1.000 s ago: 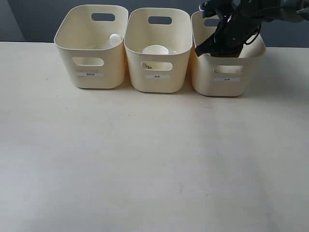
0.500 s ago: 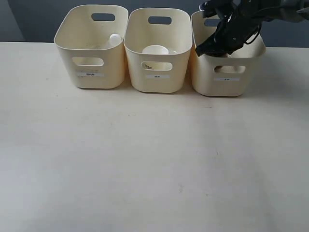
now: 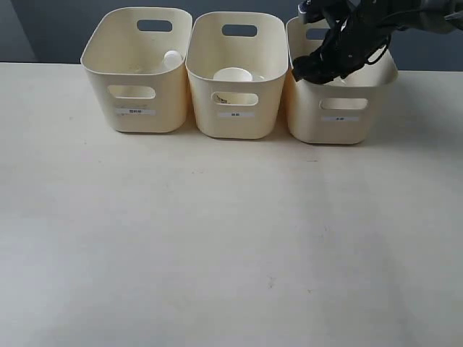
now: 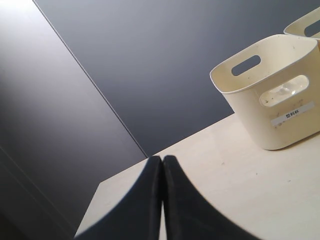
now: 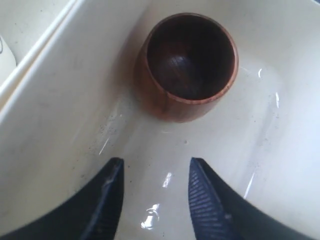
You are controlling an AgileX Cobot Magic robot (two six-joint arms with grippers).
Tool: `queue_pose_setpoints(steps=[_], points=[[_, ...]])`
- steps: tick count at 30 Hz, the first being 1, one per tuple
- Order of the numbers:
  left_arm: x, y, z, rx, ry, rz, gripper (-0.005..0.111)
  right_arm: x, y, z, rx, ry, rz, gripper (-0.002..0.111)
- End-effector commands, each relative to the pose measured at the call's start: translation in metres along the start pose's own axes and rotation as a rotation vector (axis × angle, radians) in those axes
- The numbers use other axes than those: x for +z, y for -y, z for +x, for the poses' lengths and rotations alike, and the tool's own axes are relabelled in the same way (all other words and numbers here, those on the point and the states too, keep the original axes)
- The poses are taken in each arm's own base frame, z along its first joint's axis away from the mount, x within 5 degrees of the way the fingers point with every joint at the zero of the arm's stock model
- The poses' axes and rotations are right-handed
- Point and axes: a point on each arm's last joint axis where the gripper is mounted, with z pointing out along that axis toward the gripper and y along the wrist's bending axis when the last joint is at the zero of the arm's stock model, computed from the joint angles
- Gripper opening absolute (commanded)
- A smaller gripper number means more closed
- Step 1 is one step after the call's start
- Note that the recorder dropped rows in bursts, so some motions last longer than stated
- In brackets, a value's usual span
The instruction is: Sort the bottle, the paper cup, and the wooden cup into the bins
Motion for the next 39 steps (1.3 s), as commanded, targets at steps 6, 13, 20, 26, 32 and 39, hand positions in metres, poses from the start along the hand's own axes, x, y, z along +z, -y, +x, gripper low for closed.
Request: queue_pose_setpoints(steps=[6,13,20,26,32,39], points=[[0.0,0.0,0.0,-0.011,0.009,-0.002,0.0,-0.032,0.004,-0.01,-0.006,0.041,0.012,0.027],[0.0,0.0,0.0,-0.011,0.009,-0.002,0.0,-0.087,-0.002,-0.009,-0.013,0.066,-0.031,0.017],[0.0,0.0,0.0,-0.011,0.009,-0.002,0.0,-0.146,-0.009,0.01,-0.012,0.133,-0.01,-0.001],[0.0,0.0,0.0,-0.011,0.009,-0.002,0.0,-0.2,-0.018,0.04,0.0,0.198,0.006,-0.001],[0.0,0.0,0.0,-0.011,0.009,-0.002,0.0,-0.256,-0.029,0.078,0.039,0.344,0.044,-0.001],[0.0,0.0,0.0,-0.011,0.009,-0.002,0.0,-0.319,-0.045,0.131,0.032,0.489,0.079,-0.001]])
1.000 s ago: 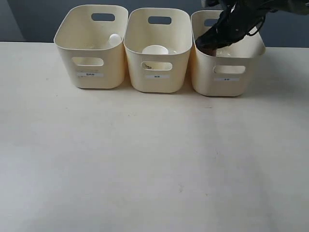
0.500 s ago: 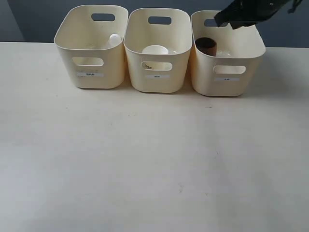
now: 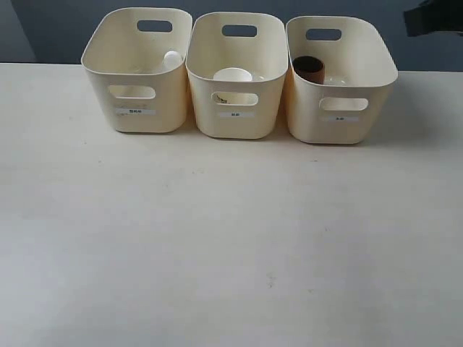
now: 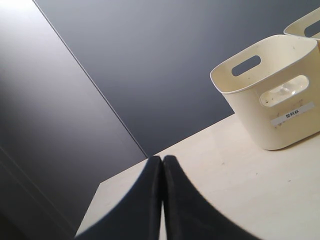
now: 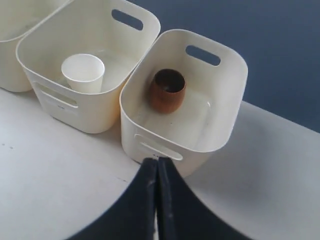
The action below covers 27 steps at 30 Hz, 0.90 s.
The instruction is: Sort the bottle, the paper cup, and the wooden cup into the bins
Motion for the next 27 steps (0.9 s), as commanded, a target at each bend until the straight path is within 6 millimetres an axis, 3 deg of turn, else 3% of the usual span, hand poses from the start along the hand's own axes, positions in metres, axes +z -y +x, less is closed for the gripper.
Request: queue_pose_setpoints(steps=[1,7,13,17,27], points=[[0.0,0.0,0.0,-0.011,0.009,-0.002,0.0,-0.049,-0.006,0.017,-0.003,0.107,0.028,-0.001],[0.0,0.0,0.0,-0.011,0.009,-0.002,0.0,-0.122,-0.021,0.054,0.001,0.263,0.037,-0.001],[0.0,0.0,0.0,-0.011,0.009,-0.002,0.0,-0.178,-0.033,0.088,-0.021,0.374,0.054,-0.001],[0.0,0.0,0.0,-0.011,0.009,-0.002,0.0,-0.196,-0.038,0.1,-0.018,0.422,0.046,-0.001],[0.0,0.0,0.0,-0.011,0.009,-0.002,0.0,-0.214,-0.049,0.131,0.002,0.429,0.01,-0.001]])
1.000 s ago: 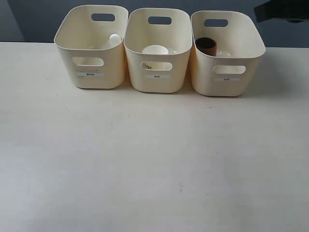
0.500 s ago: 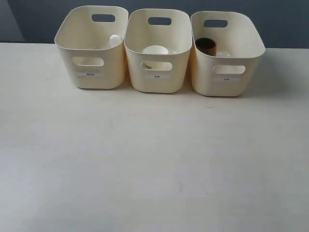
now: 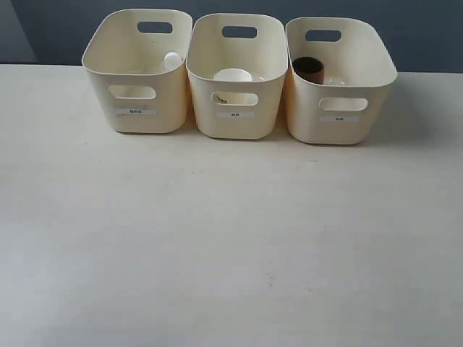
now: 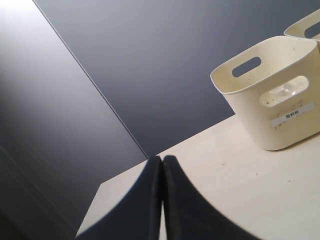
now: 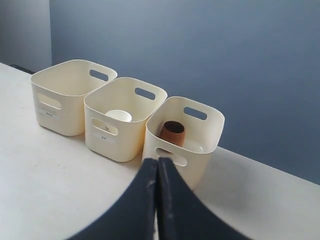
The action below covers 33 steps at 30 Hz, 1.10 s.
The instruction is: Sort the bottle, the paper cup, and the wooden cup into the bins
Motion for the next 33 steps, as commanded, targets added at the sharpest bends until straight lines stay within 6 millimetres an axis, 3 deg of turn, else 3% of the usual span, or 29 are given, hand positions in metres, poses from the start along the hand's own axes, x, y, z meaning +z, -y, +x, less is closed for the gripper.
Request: queue_pose_setpoints(steps=[1,5,7,12,18,24,30,33], points=[[0.0,0.0,0.0,-0.011,0.009,-0.002,0.0,-0.016,-0.006,0.017,0.039,0.026,-0.001,-0.001],[0.0,0.0,0.0,-0.011,0.009,-0.002,0.0,-0.027,-0.014,0.04,0.053,0.071,-0.014,-0.001],[0.0,0.0,0.0,-0.011,0.009,-0.002,0.0,-0.023,-0.014,0.047,0.065,0.049,-0.01,-0.001],[0.0,0.0,0.0,-0.011,0.009,-0.002,0.0,-0.024,-0.02,0.067,0.304,-0.177,-0.047,-0.001],[0.0,0.0,0.0,-0.011,0.009,-0.002,0.0,-0.013,-0.013,0.067,0.292,-0.103,0.024,-0.001],[0.0,0.0,0.0,-0.011,0.009,-0.002,0.0,0.019,-0.01,0.085,0.296,-0.034,0.046,-0.001],[0.0,0.0,0.0,-0.011,0.009,-0.002,0.0,0.055,-0.003,0.101,0.31,0.29,0.109,-0.001],[0.0,0.0,0.0,-0.011,0.009,-0.002,0.0,0.066,-0.002,0.117,0.268,0.341,0.141,-0.001]])
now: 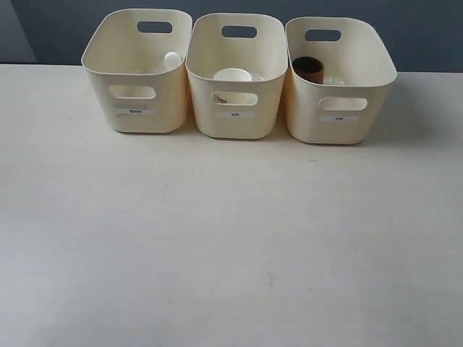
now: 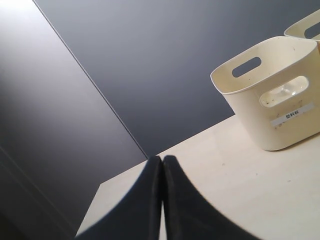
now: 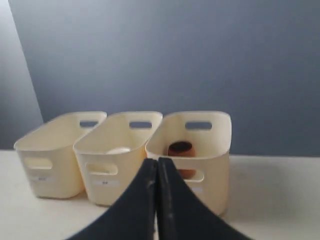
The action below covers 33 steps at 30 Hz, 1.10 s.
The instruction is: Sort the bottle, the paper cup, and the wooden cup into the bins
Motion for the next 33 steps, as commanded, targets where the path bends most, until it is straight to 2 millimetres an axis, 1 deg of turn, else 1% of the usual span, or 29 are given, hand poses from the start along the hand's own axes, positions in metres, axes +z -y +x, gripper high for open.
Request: queue_pose_setpoints(steps=[1,5,9,12,14,21,23,24,26,29,33], points=[[0.0,0.0,0.0,-0.011,0.009,-0.002,0.0,0.011,0.007,0.019,-0.069,0.148,0.028,-0.001],[0.0,0.0,0.0,-0.011,0.009,-0.002,0.0,0.017,0.011,0.042,-0.12,0.108,0.04,-0.001],[0.0,0.0,0.0,-0.011,0.009,-0.002,0.0,0.02,0.014,0.061,-0.121,0.051,0.045,-0.001],[0.0,0.0,0.0,-0.011,0.009,-0.002,0.0,0.02,0.015,0.066,-0.129,0.031,0.047,-0.001],[0.0,0.0,0.0,-0.011,0.009,-0.002,0.0,0.02,0.016,0.071,-0.133,-0.029,0.053,-0.001],[0.0,0.0,0.0,-0.011,0.009,-0.002,0.0,0.02,0.016,0.072,-0.136,-0.045,0.055,-0.001],[0.0,0.0,0.0,-0.011,0.009,-0.002,0.0,0.02,0.017,0.072,-0.191,-0.041,0.059,-0.001],[0.0,0.0,0.0,-0.011,0.009,-0.002,0.0,0.02,0.017,0.07,-0.238,-0.024,0.061,-0.001],[0.0,0.0,0.0,-0.011,0.009,-0.002,0.0,0.02,0.017,0.067,-0.278,0.013,0.076,-0.001],[0.0,0.0,0.0,-0.011,0.009,-0.002,0.0,0.02,0.021,0.062,-0.323,0.057,0.155,-0.001],[0.0,0.0,0.0,-0.011,0.009,-0.002,0.0,0.018,0.027,0.06,-0.311,0.069,0.277,-0.001]])
